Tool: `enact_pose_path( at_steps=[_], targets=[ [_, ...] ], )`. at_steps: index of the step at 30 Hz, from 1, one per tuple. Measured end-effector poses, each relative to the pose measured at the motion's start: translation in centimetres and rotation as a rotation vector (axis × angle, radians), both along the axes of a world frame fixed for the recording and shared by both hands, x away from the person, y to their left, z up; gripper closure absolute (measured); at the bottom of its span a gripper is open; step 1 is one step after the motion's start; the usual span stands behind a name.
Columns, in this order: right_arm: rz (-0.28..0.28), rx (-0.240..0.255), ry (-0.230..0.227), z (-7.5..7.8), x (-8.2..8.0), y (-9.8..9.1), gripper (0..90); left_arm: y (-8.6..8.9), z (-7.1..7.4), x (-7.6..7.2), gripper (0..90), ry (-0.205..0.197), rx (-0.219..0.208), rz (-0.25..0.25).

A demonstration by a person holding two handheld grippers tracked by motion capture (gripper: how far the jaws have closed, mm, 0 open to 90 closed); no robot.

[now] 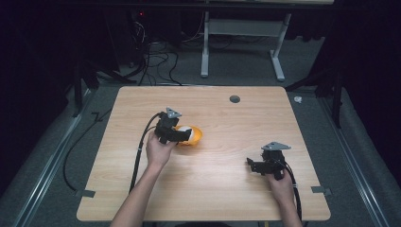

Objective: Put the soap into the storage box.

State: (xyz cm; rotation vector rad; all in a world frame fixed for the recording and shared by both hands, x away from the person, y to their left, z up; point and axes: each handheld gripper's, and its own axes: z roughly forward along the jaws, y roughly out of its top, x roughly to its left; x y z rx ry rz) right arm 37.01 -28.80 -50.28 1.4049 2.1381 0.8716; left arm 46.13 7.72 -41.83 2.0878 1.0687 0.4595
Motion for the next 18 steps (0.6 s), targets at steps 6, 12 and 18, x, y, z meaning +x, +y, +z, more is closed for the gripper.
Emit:
enact_pose_path(
  at_steps=[6,12,18],
  targets=[
    [0.0,0.0,0.0,0.0,0.0,0.0,17.2,0.6,0.3,-0.3,24.6,-0.004,-0.009,0.004],
    [0.0,0.0,0.0,0.0,0.0,0.0,17.1,0.9,0.5,-0.6,24.5,-0.009,-0.008,0.002],
    [0.0,0.0,0.0,0.0,0.0,0.0,17.2,1.2,0.7,-0.9,24.5,-0.013,-0.012,0.002]
  ],
)
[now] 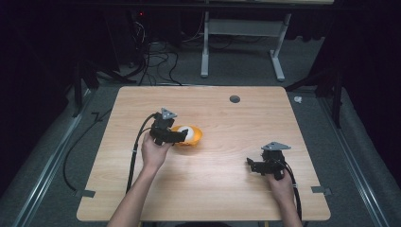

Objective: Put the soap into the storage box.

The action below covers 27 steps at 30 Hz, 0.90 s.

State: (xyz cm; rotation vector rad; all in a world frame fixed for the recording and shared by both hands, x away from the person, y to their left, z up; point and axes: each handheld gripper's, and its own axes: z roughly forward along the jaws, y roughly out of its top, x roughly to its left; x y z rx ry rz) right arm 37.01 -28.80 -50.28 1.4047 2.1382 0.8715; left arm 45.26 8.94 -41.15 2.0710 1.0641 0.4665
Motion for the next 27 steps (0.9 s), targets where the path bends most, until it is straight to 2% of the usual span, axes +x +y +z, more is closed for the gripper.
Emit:
enact_pose_path(
  at_steps=[10,27],
  targets=[
    [0.0,0.0,0.0,0.0,0.0,0.0,17.2,0.7,0.4,-0.5,24.5,-0.013,-0.03,0.005],
    [0.0,-0.001,0.002,0.0,0.0,0.0,17.1,1.9,0.6,-1.6,24.6,-0.032,-0.036,0.026]
  ],
)
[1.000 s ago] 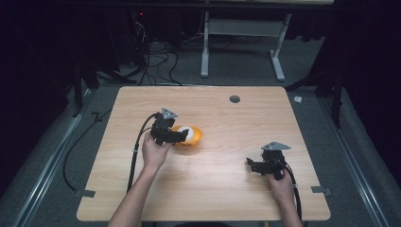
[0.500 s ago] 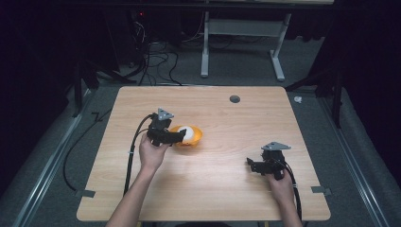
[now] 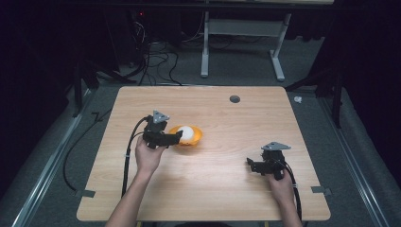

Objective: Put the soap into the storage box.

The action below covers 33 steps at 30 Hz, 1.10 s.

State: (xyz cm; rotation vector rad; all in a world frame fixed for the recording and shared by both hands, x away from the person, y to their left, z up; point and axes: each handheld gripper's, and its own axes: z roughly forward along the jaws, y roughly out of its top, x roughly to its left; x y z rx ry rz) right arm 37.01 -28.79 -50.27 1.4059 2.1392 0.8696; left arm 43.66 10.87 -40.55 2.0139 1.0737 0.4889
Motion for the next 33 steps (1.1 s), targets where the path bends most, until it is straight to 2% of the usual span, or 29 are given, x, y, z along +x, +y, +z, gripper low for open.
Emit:
enact_pose_path(
  at_steps=[10,15,23,26,33],
  targets=[
    [0.001,-0.001,0.0,0.0,0.0,0.0,17.1,0.7,0.1,-0.7,24.6,-0.011,-0.008,0.009],
    [0.0,-0.001,0.0,0.0,0.0,0.0,17.1,0.9,0.2,-1.1,24.6,-0.023,0.021,0.014],
    [0.0,-0.001,0.0,0.0,0.0,0.0,17.1,1.6,0.3,-1.7,24.6,-0.028,0.011,0.024],
    [0.0,-0.001,0.0,0.0,0.0,0.0,17.1,1.9,0.3,-1.9,24.1,-0.024,0.024,0.025],
    [0.0,-0.001,0.0,0.0,0.0,0.0,17.1,2.6,0.2,-2.6,24.2,-0.027,0.004,0.04]
  ],
)
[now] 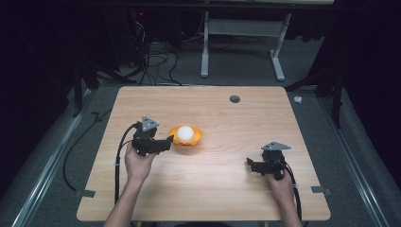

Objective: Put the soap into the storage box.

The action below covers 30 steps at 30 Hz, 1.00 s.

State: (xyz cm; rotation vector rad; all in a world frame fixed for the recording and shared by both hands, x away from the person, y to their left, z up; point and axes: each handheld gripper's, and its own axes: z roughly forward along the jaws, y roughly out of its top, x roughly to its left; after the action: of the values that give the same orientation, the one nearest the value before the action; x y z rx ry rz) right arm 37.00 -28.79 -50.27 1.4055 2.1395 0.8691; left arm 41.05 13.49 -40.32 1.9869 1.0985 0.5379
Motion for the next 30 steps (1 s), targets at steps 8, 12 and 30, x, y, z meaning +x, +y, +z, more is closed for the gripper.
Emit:
enact_pose_path(
  at_steps=[8,12,30],
  targets=[
    [0.0,0.0,0.0,0.0,0.0,0.0,17.1,0.4,0.0,-0.8,24.1,0.001,-0.012,0.001],
    [0.0,0.0,0.0,0.0,0.0,0.0,17.1,0.6,-0.1,-1.1,24.0,-0.003,-0.022,0.003],
    [0.0,0.0,0.0,0.0,0.0,0.0,17.1,1.9,-0.6,-2.5,24.0,0.006,-0.034,0.023]
  ],
)
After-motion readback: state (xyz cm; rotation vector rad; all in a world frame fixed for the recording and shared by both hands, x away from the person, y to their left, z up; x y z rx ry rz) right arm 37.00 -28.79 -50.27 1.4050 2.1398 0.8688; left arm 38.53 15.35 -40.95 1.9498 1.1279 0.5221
